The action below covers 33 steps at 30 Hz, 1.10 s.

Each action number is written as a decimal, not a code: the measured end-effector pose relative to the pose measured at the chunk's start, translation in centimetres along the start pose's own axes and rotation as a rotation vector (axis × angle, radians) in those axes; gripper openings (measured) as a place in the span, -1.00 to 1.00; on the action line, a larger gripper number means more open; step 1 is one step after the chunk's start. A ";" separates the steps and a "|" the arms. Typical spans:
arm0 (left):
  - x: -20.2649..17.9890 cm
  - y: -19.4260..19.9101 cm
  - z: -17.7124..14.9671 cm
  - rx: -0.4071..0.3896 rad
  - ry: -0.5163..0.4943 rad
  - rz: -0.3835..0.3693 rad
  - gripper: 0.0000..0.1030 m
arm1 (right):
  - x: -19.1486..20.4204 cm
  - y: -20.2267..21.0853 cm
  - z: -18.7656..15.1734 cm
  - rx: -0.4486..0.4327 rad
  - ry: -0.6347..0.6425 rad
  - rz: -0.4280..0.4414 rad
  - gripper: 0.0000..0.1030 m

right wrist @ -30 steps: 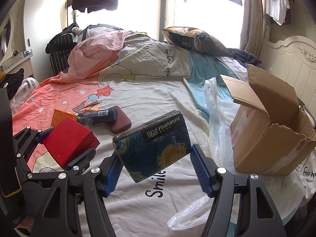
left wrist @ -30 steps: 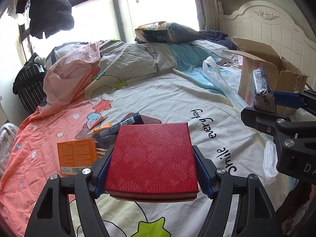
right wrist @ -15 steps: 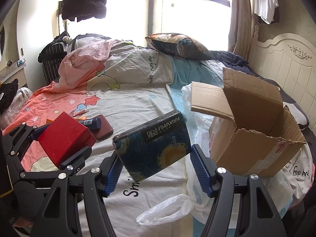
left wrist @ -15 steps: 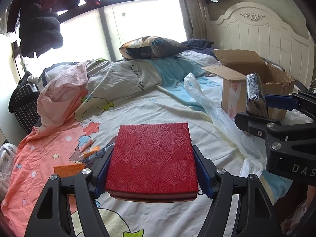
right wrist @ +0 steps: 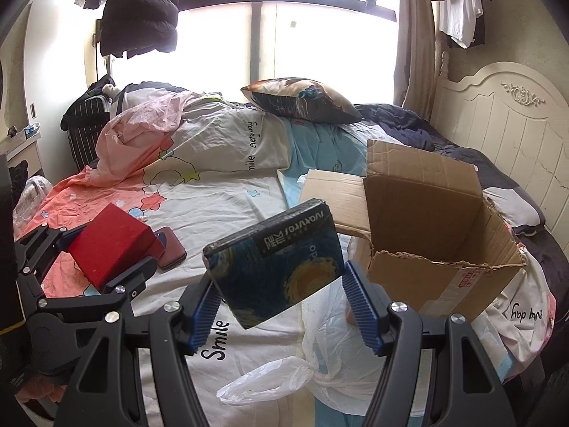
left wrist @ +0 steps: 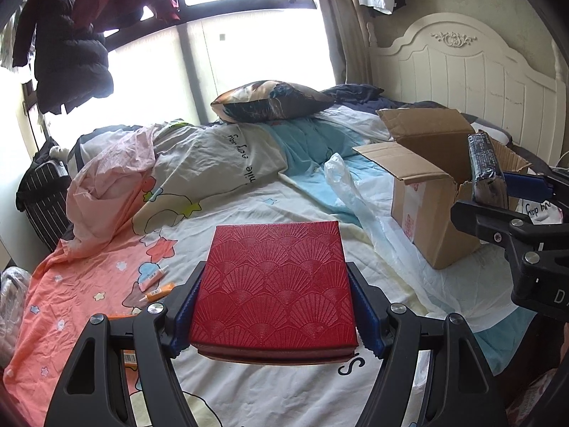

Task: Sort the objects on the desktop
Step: 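Lift and carry red box and tissue pack over the open cardboard box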

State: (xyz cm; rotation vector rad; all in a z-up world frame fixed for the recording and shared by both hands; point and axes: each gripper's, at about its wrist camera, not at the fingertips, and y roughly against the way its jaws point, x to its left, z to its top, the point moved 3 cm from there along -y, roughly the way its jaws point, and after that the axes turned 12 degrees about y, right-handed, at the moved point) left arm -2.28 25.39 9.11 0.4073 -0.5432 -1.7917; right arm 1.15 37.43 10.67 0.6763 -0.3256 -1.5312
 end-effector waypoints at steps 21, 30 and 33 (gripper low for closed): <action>-8.9 0.9 6.0 -0.096 -0.105 -0.131 0.45 | -8.0 0.8 0.2 -0.007 -0.050 -0.103 0.23; -14.5 -0.6 8.4 -0.092 -0.156 -0.224 0.45 | -13.1 0.8 0.0 0.012 -0.105 -0.165 0.23; -16.0 -1.0 8.8 -0.090 -0.165 -0.252 0.45 | -14.9 0.5 -0.3 0.023 -0.130 -0.167 0.23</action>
